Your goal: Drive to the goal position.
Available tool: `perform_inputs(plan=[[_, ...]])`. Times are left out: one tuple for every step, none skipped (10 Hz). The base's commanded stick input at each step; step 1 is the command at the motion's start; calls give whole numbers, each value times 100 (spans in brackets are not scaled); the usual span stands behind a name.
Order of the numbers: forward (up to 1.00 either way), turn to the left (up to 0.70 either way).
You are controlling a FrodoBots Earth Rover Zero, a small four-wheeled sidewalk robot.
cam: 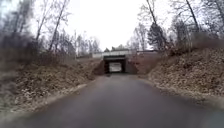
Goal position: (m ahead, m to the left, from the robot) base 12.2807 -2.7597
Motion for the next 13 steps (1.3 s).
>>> perform_inputs(plan=[[100, 1], [100, 1], [100, 1], [100, 1], [100, 1], [100, 1], [100, 1], [100, 1], [100, 1], [100, 1], [100, 1], [100, 1], [100, 1]])
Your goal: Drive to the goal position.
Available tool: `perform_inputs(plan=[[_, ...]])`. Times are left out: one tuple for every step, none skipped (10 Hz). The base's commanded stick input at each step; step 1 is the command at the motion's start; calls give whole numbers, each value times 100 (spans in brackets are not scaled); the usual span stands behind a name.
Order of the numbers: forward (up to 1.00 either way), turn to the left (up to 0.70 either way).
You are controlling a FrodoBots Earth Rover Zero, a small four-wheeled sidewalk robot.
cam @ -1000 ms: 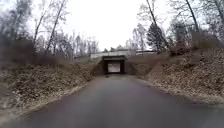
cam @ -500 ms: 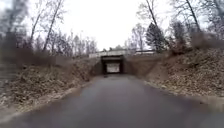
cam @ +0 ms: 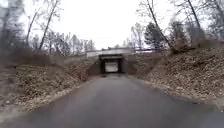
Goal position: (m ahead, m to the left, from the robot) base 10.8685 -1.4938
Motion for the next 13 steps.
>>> perform_inputs(plan=[[100, 1], [100, 1], [100, 1], [100, 1], [100, 1], [100, 1], [100, 1], [100, 1], [100, 1], [100, 1], [100, 1], [100, 1], [100, 1]])
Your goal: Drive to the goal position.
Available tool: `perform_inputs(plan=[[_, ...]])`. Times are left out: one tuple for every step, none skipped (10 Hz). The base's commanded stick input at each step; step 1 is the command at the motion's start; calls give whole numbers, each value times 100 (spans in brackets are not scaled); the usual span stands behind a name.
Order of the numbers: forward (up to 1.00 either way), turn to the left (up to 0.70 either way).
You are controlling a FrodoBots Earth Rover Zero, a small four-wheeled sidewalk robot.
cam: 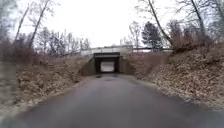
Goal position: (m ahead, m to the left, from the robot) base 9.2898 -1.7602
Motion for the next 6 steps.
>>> perform_inputs(plan=[[100, 1], [100, 1], [100, 1], [100, 1], [100, 1], [100, 4]])
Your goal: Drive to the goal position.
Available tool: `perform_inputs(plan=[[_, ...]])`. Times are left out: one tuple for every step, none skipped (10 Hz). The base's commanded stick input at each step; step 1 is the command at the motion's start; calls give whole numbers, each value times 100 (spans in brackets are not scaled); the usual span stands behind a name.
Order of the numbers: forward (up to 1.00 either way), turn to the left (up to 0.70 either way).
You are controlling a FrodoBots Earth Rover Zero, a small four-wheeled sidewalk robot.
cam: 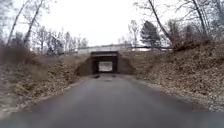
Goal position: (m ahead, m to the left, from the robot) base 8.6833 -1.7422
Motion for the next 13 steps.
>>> perform_inputs(plan=[[100, 33], [100, 41], [100, 41], [100, 41], [100, 33], [100, 1], [100, 1], [100, 1], [100, 1], [100, 1], [100, 1], [100, 1], [100, 1]])
